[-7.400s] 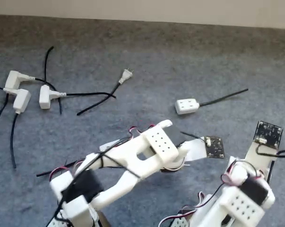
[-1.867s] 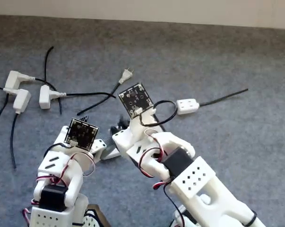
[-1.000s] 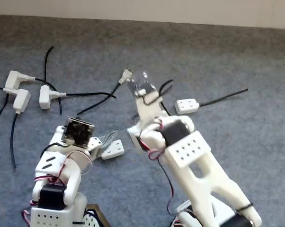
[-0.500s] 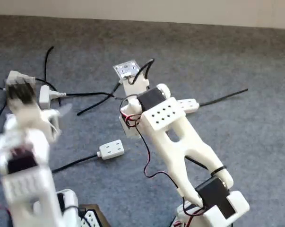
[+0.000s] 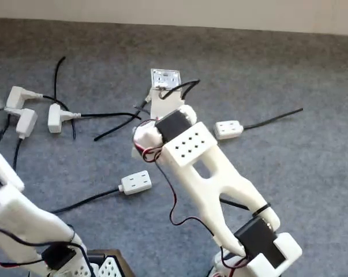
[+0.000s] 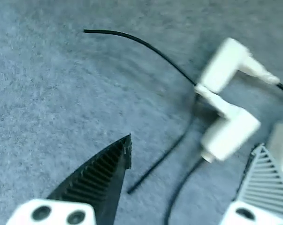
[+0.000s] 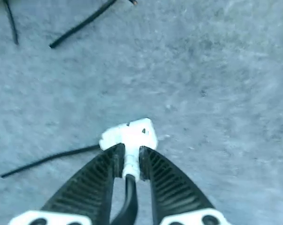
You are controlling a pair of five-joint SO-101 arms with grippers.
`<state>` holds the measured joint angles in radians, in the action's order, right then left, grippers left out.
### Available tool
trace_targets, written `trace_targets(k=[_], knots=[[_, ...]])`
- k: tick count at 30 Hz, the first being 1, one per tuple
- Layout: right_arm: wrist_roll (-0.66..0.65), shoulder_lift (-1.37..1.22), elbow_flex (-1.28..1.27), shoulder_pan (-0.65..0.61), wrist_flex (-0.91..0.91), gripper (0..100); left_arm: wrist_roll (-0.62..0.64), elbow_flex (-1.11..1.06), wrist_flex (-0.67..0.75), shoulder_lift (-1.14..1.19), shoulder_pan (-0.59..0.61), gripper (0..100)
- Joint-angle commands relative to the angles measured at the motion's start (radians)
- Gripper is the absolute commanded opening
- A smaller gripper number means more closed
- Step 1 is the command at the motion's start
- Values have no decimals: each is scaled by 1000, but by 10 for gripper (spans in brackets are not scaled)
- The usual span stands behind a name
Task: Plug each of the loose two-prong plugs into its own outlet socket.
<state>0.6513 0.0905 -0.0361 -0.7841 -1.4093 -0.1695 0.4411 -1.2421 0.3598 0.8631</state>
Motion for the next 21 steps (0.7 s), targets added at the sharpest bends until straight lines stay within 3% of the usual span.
trace_targets(k=[1,9,21], knots=[[86,5,15,-36,53,10,-5,199,-6,179,67,376],[164,10,-128,-79,197,6,-5,312,0,305,99,376],[242,7,-101,-56,61,5,-5,312,29,349,94,376]])
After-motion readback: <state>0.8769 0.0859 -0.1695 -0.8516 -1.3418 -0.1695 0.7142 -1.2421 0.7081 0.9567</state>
